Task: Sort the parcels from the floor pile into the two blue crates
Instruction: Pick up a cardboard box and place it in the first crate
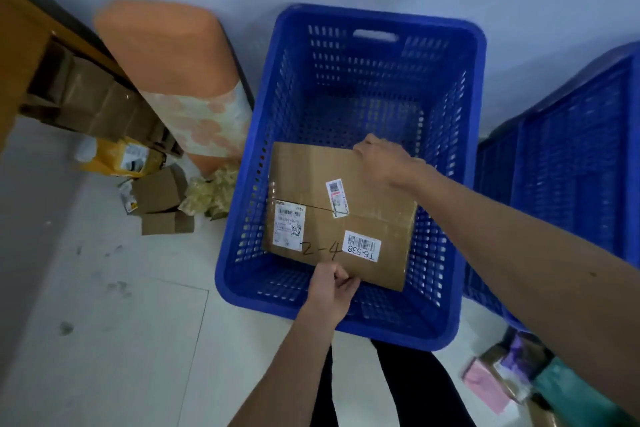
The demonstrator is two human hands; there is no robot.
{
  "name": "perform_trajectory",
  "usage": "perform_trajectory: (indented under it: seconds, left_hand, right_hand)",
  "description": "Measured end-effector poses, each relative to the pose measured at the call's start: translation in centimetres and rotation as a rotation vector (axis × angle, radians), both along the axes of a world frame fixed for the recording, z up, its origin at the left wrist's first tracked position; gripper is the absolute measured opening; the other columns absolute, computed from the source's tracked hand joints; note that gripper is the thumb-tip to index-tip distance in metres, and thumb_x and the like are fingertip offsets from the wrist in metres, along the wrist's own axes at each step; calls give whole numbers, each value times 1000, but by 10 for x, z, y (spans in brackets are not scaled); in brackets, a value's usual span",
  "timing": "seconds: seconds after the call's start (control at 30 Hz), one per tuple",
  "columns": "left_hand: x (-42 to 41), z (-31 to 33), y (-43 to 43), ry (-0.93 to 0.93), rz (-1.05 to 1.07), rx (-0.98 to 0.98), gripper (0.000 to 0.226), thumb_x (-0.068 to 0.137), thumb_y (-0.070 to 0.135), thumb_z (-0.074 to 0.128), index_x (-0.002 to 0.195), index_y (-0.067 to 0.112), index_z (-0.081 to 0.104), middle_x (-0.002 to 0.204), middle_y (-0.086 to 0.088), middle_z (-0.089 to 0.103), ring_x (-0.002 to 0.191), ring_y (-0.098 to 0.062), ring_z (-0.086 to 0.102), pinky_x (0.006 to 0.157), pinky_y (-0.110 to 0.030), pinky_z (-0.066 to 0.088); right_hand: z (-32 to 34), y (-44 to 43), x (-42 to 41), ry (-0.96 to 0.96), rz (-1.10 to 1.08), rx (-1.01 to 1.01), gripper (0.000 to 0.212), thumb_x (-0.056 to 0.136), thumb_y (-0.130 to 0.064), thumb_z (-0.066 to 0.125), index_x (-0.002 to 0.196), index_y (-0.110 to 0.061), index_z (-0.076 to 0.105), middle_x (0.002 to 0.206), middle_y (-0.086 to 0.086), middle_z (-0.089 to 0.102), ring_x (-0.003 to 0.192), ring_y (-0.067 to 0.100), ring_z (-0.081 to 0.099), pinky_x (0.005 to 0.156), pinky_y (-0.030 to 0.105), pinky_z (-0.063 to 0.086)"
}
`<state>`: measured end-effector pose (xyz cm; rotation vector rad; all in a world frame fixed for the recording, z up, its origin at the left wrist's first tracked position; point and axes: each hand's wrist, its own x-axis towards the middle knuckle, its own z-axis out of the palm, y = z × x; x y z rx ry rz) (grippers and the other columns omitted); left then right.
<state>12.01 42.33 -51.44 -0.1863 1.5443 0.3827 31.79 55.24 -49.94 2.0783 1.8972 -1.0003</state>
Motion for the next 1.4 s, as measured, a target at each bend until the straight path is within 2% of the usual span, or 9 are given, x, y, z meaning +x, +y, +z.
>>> perform_trajectory:
  seconds: [0.1, 0.23, 0.4, 0.57, 0.7, 0.87, 0.97, 1.23, 1.4]
  left_hand:
    - [0, -28, 4, 84, -49, -34, 27, 84, -11, 34, 71, 12, 39, 83, -9, 41, 77, -24, 45, 113, -50, 41]
    - [4, -51, 12, 88, -122, -85, 26, 83, -6, 37, 66, 13, 32, 96, -14, 53, 88, -32, 51, 107, -48, 45]
    - [1, -80, 16, 34, -229, -169, 14, 84, -3, 43, 86, 5, 54, 122, -21, 57, 107, -39, 54, 97, -48, 52]
    - [-8, -83, 23, -15, -303, -224, 23, 85, 5, 54, 108, 5, 57, 124, -24, 57, 115, -42, 56, 94, -54, 54]
    - [-12, -72, 40, -72, -315, -240, 12, 93, 9, 52, 103, 3, 56, 113, -26, 63, 107, -42, 58, 84, -53, 51]
    - [-16, -66, 70, -296, -454, -293, 43, 96, 23, 58, 130, -2, 48, 119, -33, 65, 113, -45, 63, 101, -57, 46]
    - [-24, -82, 90, -203, -715, -279, 84, 86, 36, 68, 150, -3, 30, 134, -35, 51, 120, -47, 56, 104, -54, 47]
    - [-18, -65, 112, 86, -933, -28, 52, 94, 39, 59, 137, 11, 51, 127, -14, 60, 115, -27, 59, 98, -42, 51]
    - [-3, -8, 113, 161, -989, 82, 47, 99, 38, 52, 139, 13, 52, 125, -11, 63, 110, -22, 62, 98, -39, 51]
  right_hand:
    - [-43, -10, 6, 42, -51, -93, 44, 92, -14, 50, 136, -12, 46, 130, 8, 42, 115, 29, 50, 87, 36, 37]
    - [-85, -22, 6, 103, -186, -195, 54, 93, -17, 51, 145, -13, 38, 140, 6, 38, 127, 30, 46, 99, 40, 42]
    - [-114, -24, -19, 134, -288, -219, 65, 90, -16, 50, 152, -18, 30, 153, 3, 31, 133, 31, 43, 109, 46, 38]
    - [-110, -14, -35, 126, -264, -281, 72, 89, -14, 48, 157, -21, 22, 161, 4, 23, 145, 35, 28, 120, 48, 21]
    - [-99, -13, -33, 77, -201, -314, 77, 93, -20, 47, 160, -24, 10, 166, 6, 10, 152, 30, 12, 123, 47, 5]
    - [-92, -18, -37, 66, -192, -382, 80, 93, -29, 50, 159, -30, 5, 167, 2, 5, 153, 28, 8, 120, 61, 0]
    - [-91, -22, -36, 73, -184, -373, 84, 91, -36, 52, 159, -30, 3, 167, 1, 4, 153, 28, 7, 119, 63, 2]
    - [-73, -48, -25, 51, -102, -321, 87, 93, -44, 51, 159, -24, -1, 167, 2, -1, 153, 27, 7, 122, 55, 9]
    - [-15, -81, -12, 64, -99, -318, 82, 95, -42, 49, 159, -18, 5, 165, 8, 14, 150, 29, 18, 120, 54, 18]
